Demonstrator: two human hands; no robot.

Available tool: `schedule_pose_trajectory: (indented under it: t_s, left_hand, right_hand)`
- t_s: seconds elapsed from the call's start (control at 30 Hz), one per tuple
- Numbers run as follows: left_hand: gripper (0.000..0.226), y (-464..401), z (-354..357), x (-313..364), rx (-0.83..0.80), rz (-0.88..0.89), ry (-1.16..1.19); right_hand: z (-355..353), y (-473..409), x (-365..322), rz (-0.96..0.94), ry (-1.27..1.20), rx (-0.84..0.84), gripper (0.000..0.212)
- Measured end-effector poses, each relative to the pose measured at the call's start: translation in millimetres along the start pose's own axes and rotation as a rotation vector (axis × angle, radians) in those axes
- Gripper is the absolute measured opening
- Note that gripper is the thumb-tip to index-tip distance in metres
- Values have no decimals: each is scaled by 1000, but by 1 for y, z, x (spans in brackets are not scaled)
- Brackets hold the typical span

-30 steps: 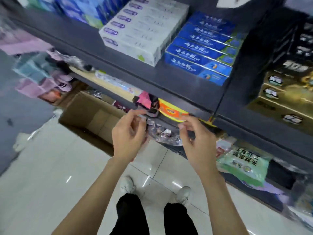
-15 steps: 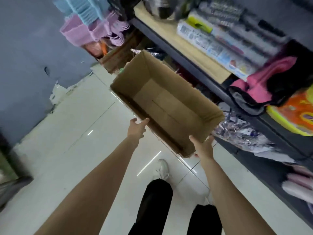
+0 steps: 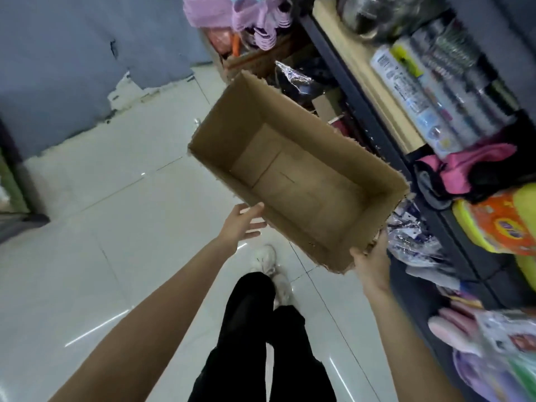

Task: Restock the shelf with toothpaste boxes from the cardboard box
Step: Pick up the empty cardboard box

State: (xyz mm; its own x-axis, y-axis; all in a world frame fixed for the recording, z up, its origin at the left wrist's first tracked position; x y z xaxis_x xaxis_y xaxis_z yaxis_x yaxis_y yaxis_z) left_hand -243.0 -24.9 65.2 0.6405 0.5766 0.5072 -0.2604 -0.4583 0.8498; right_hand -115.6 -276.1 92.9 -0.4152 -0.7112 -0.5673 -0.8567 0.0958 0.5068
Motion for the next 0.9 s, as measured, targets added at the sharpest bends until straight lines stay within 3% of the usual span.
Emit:
schedule_pose_trajectory:
  t_s: [0.1,0.27,0.37,0.5,0.7,0.9]
  left_hand:
    - [47,65,-52,-33,60,-26,87]
    - [63,164,-140,-76,233,2,296]
    - [54,212,-205,-100,448,114,379]
    - [45,241,-299,-148,675,77,652]
    - [59,240,-433,-221,680,-64,995]
    - [79,245,-590,-267,723,-99,1090]
  right_hand:
    - [-13,48,-23,-112,58,-107,78]
    - [5,149,-73,-233,146,-296,78]
    - [47,210,-91,-268,157,-434,79]
    - [110,289,-118,-371,197,-568,79]
    - [216,405,-140,-464,316,-673,73]
    - [322,528,-163,-574,382,-732,75]
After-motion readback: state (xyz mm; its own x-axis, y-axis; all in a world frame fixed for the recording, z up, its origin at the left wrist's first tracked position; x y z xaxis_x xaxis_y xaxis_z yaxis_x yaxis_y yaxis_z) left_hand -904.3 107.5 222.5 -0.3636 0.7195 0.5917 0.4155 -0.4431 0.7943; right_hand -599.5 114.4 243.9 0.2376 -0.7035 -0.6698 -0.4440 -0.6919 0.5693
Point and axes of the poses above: each hand's wrist, its own y-axis away from the middle knuckle, its own z-axis out of the palm, x = y × z, the point moved 5 cm from there along -y, towards the middle knuckle, and after that the axes turned 10 degrees about x, right-handed, at the moved point
